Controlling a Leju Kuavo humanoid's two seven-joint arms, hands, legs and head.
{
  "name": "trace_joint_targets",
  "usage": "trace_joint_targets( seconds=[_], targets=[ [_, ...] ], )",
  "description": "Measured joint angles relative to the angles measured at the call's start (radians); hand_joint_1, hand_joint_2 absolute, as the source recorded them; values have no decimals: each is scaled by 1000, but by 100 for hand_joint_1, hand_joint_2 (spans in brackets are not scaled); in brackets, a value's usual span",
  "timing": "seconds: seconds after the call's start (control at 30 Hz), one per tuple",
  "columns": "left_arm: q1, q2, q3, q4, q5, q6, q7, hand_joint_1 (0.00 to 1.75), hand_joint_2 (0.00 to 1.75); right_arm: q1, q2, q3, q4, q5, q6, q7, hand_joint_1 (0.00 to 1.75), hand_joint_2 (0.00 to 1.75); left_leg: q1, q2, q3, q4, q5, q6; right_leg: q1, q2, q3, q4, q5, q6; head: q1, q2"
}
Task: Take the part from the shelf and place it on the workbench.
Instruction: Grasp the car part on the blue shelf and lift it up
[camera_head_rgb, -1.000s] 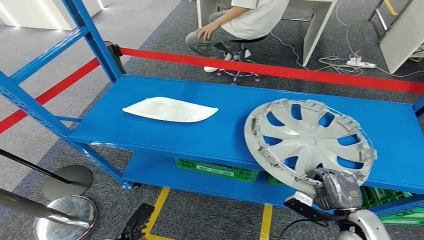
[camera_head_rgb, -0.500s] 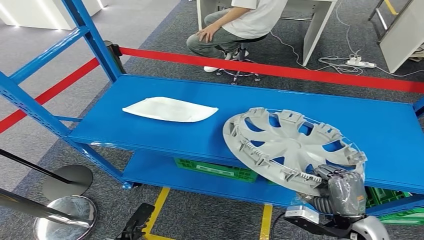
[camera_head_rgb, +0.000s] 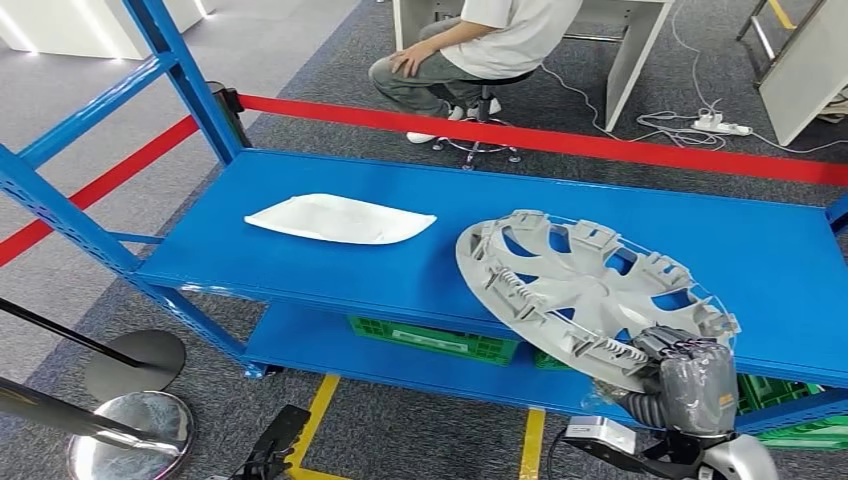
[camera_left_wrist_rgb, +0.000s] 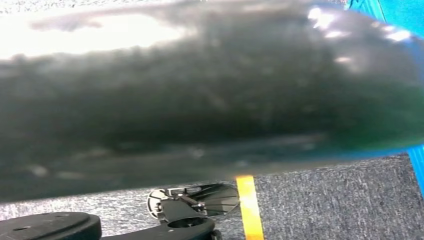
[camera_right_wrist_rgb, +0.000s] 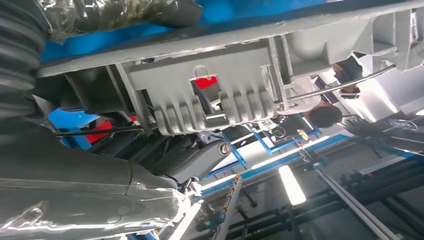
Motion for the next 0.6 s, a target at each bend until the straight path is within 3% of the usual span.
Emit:
trace_joint_targets(
  seconds=[0.6],
  targets=[
    [-1, 1, -24, 0, -9, -33, -68, 0, 0, 4, 6, 0, 0, -1, -9, 4, 175, 175, 0, 0, 0, 0, 0, 0, 0, 0, 0, 0, 0, 0, 0, 0]
  ],
)
